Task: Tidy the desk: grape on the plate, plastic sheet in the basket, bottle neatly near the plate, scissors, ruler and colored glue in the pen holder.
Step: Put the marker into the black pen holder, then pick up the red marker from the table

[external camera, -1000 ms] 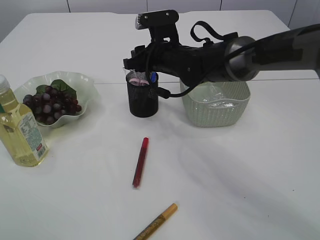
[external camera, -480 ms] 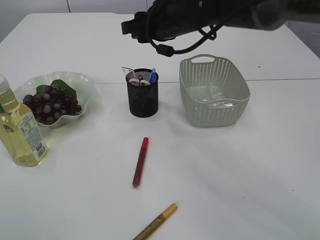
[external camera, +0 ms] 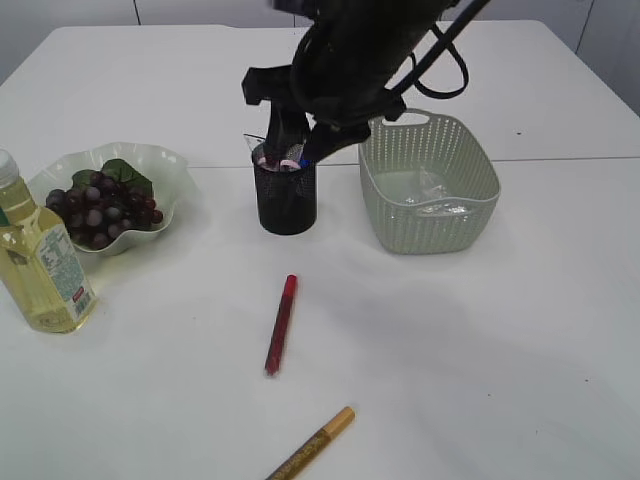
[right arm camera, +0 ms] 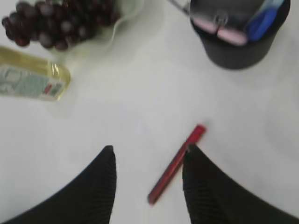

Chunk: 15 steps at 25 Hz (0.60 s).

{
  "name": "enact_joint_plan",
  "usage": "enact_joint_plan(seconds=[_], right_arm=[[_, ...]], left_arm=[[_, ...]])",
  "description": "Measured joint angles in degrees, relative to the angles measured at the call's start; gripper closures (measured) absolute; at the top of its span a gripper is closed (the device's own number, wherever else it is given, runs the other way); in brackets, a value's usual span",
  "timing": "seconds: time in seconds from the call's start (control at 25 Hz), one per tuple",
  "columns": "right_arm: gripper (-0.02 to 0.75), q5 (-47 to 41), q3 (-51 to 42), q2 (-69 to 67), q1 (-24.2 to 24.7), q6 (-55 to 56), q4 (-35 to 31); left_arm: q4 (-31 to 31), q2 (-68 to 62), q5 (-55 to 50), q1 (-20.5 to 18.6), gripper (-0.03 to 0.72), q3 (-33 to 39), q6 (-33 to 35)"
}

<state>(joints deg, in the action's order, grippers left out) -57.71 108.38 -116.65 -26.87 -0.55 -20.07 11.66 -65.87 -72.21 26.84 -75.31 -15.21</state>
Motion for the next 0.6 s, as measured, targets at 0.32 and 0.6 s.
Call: enact_joint_plan(seconds=[0.32,0.6], right_arm=[[0.392,-10.9,0.0,0.0,0.0,1.7,-0.2],[0.392,-12.3,0.1,-1.2,-2.4,24.4,10.4]], left_arm=[[-1.5,0.0,0.0,0.0,0.398,0.0,0.0],[-3.2,0.0,0.0,0.0,0.398,0.0,0.0]])
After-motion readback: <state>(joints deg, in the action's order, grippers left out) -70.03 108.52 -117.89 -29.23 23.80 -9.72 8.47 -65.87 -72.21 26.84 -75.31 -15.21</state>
